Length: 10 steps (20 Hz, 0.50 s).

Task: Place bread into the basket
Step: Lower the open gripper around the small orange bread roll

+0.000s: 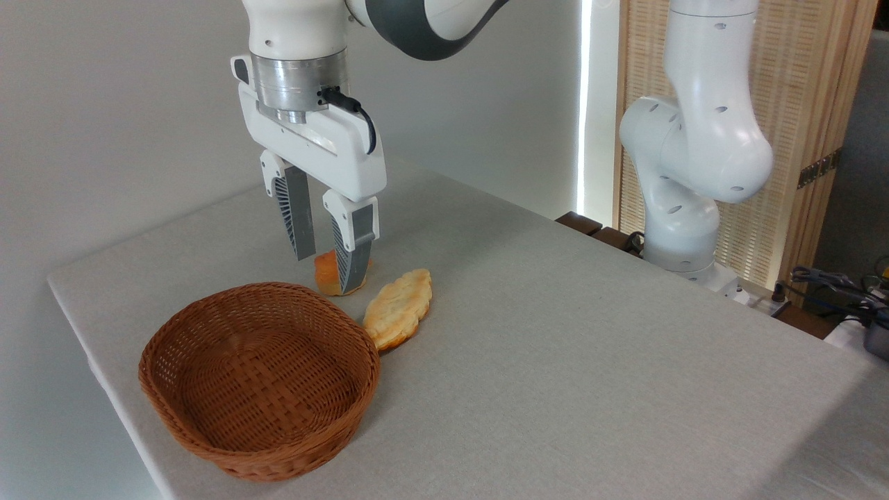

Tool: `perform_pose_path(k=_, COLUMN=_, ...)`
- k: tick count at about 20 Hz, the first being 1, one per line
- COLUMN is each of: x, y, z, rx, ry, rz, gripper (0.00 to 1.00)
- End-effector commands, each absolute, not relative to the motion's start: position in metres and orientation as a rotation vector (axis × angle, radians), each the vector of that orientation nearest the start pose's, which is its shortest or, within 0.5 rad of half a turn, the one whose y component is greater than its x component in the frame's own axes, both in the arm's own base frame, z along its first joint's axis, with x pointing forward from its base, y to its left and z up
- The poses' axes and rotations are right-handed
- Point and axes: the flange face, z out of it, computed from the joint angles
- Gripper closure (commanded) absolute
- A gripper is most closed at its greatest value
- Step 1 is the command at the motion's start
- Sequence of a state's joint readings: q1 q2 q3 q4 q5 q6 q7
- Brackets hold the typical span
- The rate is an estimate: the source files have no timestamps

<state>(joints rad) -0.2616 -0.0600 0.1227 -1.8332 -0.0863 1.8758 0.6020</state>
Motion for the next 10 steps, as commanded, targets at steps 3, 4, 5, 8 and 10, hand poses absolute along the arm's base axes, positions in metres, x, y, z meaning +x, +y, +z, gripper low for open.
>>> perform_pose_path(k=3, x=0.550, y=-0.103, z=0.548, rx=-2.983, ry=1.195, rz=-0.143, gripper=0.00)
perform_pose_path(k=4, x=0.550, y=-0.108, z=0.546, rx=-2.980, ry=1.209, rz=-0.135, gripper=0.00)
perform_pose_path(k=5, x=0.549, y=-0.112, z=0.544, rx=-2.982, ry=1.218, rz=-0.130, gripper=0.00)
perform_pose_path(k=8, x=0.540, y=-0.143, z=0.533, rx=-2.970, ry=1.284, rz=-0.114, gripper=0.00)
perform_pose_path(k=10, x=0.534, y=-0.158, z=0.526, rx=-2.970, ry=1.323, rz=-0.101, gripper=0.00)
